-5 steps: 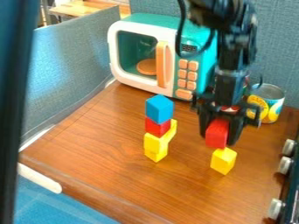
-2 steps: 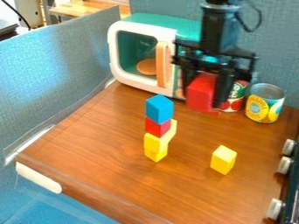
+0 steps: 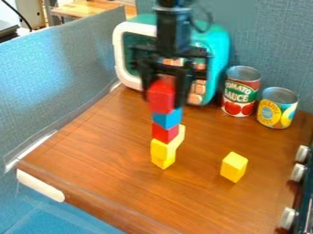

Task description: Put the block on top of the tower

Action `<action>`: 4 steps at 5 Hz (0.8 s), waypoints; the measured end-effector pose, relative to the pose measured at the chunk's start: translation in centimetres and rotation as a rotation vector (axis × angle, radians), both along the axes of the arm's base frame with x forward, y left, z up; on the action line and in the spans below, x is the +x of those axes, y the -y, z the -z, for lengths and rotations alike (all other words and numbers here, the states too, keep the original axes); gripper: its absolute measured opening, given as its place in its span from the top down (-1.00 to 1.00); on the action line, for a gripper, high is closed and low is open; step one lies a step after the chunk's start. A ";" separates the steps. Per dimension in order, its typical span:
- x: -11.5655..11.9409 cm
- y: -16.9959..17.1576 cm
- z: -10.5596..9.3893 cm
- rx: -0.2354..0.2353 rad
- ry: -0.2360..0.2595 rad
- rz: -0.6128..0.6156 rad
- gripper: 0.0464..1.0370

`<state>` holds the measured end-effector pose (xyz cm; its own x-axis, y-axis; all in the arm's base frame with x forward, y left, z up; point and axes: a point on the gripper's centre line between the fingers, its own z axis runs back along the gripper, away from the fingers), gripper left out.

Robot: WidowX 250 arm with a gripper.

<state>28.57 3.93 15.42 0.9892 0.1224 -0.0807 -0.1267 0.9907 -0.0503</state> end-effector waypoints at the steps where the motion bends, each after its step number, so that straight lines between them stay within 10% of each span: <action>1: -0.4 -1.8 0.2 -0.031 0.005 -0.052 -0.12; 4: 2.5 -0.5 1.9 -0.010 -0.032 0.013 -0.12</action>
<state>31.09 4.44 13.56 0.9876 0.1088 -0.1131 -0.1157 0.9917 -0.0565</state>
